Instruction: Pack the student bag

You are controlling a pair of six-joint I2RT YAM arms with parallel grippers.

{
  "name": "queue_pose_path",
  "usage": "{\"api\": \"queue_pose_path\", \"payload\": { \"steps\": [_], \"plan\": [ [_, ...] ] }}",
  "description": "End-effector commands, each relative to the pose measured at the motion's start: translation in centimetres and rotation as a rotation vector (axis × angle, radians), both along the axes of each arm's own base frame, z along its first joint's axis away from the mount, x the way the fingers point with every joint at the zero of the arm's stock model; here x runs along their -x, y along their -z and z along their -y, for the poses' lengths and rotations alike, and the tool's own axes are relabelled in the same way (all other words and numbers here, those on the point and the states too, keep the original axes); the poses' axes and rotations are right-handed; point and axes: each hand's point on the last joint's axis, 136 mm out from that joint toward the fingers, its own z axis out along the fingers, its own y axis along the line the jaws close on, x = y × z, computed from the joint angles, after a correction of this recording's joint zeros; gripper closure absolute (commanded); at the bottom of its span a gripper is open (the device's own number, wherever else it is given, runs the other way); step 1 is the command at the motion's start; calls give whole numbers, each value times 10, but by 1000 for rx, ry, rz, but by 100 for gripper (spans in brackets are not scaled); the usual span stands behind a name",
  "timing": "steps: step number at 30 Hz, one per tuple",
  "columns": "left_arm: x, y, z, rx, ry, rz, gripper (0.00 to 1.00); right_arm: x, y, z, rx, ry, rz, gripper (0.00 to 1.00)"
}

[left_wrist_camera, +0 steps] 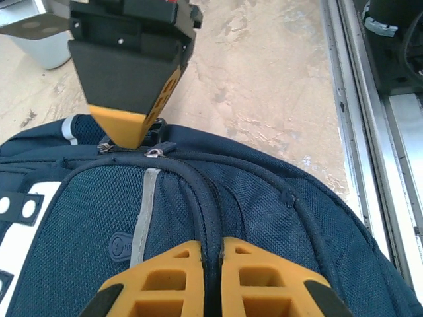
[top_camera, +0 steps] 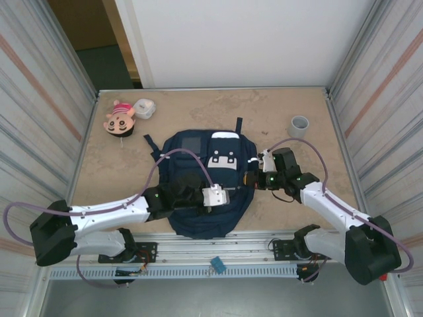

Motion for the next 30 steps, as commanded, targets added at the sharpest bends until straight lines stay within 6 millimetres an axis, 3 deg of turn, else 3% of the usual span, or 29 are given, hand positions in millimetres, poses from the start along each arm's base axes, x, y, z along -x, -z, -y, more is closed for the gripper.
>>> {"api": "queue_pose_path", "payload": {
  "steps": [1, 3, 5, 9, 12, 16, 18, 21, 24, 30],
  "plan": [
    [9, -21, 14, 83, 70, 27, 93, -11, -12, -6, 2, 19, 60, 100],
    [6, -22, 14, 92, 53, 29, 92, -10, -11, -7, 10, 9, 60, 100],
    [-1, -19, 11, 83, 3, 34, 83, -8, -11, -5, 26, 10, 63, 100],
    [-13, -23, 3, 88, -105, 6, 46, -3, -20, 5, 58, 42, 91, 61],
    [-22, -51, -5, 198, -197, -49, 27, -2, -40, 15, 78, 79, 139, 38],
    [-61, -84, -39, 339, -486, -139, 19, -5, -66, 29, 123, 146, 194, 26],
    [-80, -89, -65, 366, -660, -198, 16, -8, -74, 39, 180, 195, 197, 21],
    [-86, -91, -91, 346, -804, -272, 13, -9, -79, 50, 291, 224, 174, 16],
    [-80, -84, -113, 316, -916, -344, 10, -6, -81, 46, 345, 195, 165, 1],
    [-64, -36, -180, 290, -1270, -563, 6, 16, -68, 12, 319, 78, 138, 1]
  ]
}}
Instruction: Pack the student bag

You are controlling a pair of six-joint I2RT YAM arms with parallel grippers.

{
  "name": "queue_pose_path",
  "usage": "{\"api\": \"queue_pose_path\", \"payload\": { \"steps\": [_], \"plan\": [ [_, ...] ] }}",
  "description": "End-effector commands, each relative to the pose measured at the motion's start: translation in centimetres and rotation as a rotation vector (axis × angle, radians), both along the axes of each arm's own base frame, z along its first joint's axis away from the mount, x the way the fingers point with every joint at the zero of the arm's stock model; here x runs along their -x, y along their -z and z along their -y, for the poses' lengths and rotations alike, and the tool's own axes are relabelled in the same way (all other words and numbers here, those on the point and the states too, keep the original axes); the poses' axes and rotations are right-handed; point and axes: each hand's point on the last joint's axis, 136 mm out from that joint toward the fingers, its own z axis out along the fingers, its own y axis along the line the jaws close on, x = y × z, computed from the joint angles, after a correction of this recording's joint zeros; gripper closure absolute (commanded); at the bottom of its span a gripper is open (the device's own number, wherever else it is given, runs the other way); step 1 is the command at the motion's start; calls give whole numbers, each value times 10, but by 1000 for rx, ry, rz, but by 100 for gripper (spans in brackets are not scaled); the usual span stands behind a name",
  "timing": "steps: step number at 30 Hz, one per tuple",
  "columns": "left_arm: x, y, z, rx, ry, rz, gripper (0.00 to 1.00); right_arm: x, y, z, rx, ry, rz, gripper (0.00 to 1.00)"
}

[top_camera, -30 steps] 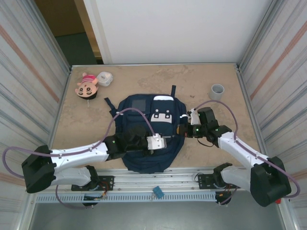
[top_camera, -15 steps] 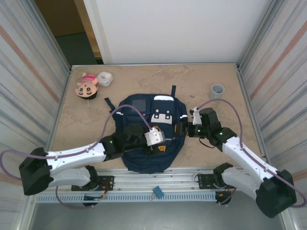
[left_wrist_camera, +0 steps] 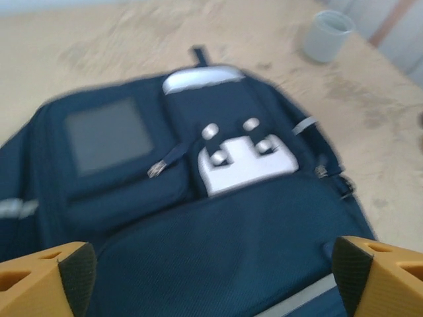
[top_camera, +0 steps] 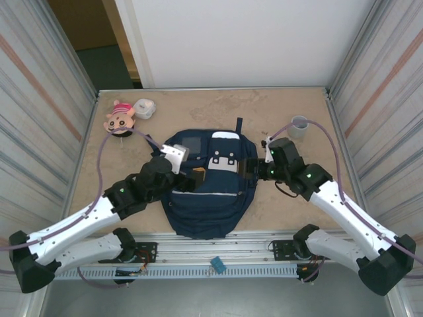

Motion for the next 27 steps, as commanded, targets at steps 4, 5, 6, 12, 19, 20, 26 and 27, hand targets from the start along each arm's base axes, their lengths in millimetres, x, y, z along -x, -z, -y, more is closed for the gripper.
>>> {"api": "queue_pose_path", "payload": {
  "steps": [4, 5, 6, 12, 19, 20, 26, 27],
  "plan": [
    [28, 65, -66, 52, -307, -283, 7, 31, 43, -18, 40, -50, -149, 0],
    [30, 71, -69, 58, -312, -292, 8, 36, 51, -22, 42, -72, -170, 0],
    [31, 76, -70, 66, -319, -301, 9, 41, 60, -24, 47, -87, -194, 1],
    [33, 126, -70, 86, -338, -404, 25, 48, 112, -20, 110, -50, -307, 9],
    [28, 185, -66, 107, -400, -486, 50, 34, 165, 7, 124, 125, -360, 21],
    [28, 189, -66, 108, -407, -492, 53, 33, 169, 9, 120, 138, -369, 22],
    [18, 194, -56, 111, -411, -499, 57, 20, 170, 11, 123, 165, -337, 26],
    [14, 193, -54, 121, -411, -490, 57, 15, 169, 13, 121, 173, -330, 26]
  ]
}}
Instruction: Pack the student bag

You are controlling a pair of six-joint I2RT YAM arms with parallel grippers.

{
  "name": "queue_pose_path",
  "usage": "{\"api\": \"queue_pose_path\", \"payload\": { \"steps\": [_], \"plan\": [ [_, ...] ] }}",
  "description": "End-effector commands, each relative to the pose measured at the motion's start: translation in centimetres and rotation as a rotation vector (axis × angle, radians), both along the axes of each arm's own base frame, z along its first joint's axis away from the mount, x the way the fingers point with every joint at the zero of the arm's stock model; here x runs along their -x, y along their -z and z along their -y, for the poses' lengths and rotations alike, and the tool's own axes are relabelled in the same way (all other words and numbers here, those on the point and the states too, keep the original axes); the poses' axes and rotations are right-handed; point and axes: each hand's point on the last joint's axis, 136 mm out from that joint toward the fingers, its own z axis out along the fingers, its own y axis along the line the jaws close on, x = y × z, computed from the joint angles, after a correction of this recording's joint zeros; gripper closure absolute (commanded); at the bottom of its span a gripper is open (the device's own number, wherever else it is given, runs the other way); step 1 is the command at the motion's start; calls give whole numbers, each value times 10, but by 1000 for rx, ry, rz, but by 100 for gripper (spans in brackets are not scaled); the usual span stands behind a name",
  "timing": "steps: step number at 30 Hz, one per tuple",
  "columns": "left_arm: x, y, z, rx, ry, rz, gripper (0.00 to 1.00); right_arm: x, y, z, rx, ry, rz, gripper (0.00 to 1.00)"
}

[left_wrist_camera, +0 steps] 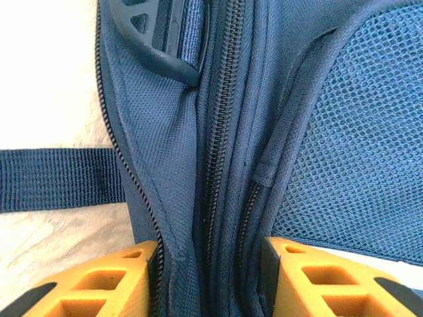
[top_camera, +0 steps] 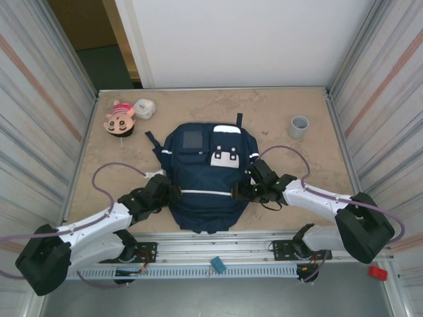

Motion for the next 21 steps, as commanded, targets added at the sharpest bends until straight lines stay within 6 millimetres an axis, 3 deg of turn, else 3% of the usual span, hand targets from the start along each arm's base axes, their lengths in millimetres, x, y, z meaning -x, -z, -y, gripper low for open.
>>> {"api": "queue_pose_path", "payload": {
  "steps": [1, 10, 15, 21],
  "plan": [
    [0, 12, -2, -14, -25, -28, 57, -9, 18, 26, 92, 94, -10, 27],
    [-58, -13, 18, -52, -17, 69, 55, -79, 0, 43, -11, 165, 33, 25],
    [-92, -5, 23, -9, -33, 46, 54, -101, 1, 41, -15, 141, 43, 24],
    [-107, -4, 35, 16, -4, 46, 48, -120, -8, 35, -52, 125, 64, 23]
  ]
}}
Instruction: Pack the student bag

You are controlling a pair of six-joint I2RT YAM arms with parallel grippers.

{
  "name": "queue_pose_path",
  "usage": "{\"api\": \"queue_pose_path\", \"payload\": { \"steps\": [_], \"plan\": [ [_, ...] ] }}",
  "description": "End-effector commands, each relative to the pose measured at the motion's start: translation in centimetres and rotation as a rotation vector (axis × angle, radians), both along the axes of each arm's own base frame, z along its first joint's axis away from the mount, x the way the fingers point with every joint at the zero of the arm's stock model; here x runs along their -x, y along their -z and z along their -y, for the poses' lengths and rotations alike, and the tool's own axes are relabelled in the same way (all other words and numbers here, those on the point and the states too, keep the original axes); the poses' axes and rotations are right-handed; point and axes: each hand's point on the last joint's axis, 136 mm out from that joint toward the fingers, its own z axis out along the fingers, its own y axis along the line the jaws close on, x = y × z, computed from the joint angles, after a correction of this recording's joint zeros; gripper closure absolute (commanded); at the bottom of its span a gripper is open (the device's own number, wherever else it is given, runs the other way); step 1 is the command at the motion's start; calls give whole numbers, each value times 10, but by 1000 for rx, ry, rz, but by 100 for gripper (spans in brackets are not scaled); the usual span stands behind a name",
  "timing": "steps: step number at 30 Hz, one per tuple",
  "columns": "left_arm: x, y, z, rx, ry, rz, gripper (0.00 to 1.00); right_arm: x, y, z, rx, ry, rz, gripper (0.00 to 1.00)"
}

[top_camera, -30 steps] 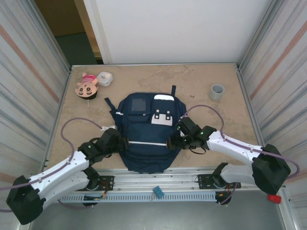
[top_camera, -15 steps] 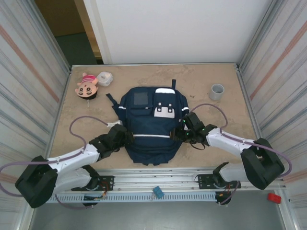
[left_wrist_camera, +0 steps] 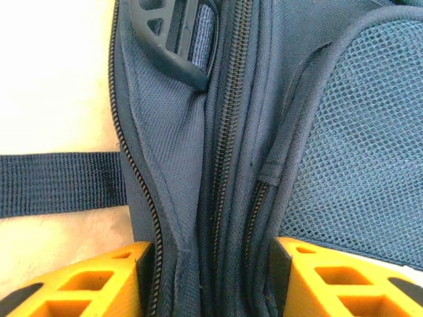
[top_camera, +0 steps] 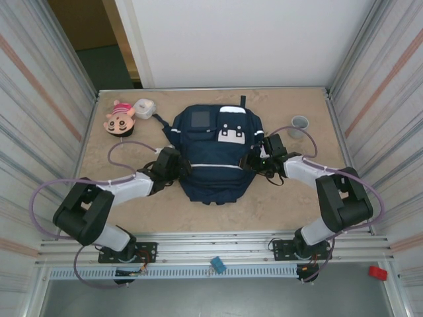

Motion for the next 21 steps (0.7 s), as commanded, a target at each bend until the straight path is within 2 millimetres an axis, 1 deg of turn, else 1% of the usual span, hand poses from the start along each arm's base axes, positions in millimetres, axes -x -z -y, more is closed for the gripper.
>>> {"api": "queue_pose_path", "payload": {
  "steps": [1, 4, 6, 9, 10, 12, 15, 16, 18, 21],
  "plan": [
    [-2, 1, 6, 0, 40, -4, 47, -8, -5, -3, 1, -42, 6, 22],
    [-3, -11, 4, 4, 35, 18, 44, -10, -20, -6, -5, -52, 22, 20],
    [-3, -25, -2, -3, 29, 41, 39, -7, -38, -4, -2, -49, 43, 18],
    [-2, -57, -15, -50, 26, 101, 22, 5, -69, 1, 33, -41, 104, 16],
    [-1, -69, -20, -68, 25, 125, 18, 9, -78, 4, 42, -36, 127, 16],
    [3, -93, -32, -114, 26, 185, 10, 17, -108, 11, 55, -23, 203, 14],
    [12, -119, -52, -195, 19, 266, 3, 26, -142, 30, 91, 30, 316, 9],
    [15, -128, -62, -229, 0, 294, 2, 29, -152, 40, 113, 57, 355, 1],
    [21, -140, -78, -289, -30, 352, 1, 34, -169, 59, 156, 103, 431, 1],
    [27, -152, -101, -388, -66, 468, 1, 38, -180, 84, 219, 158, 515, 1]
  ]
}}
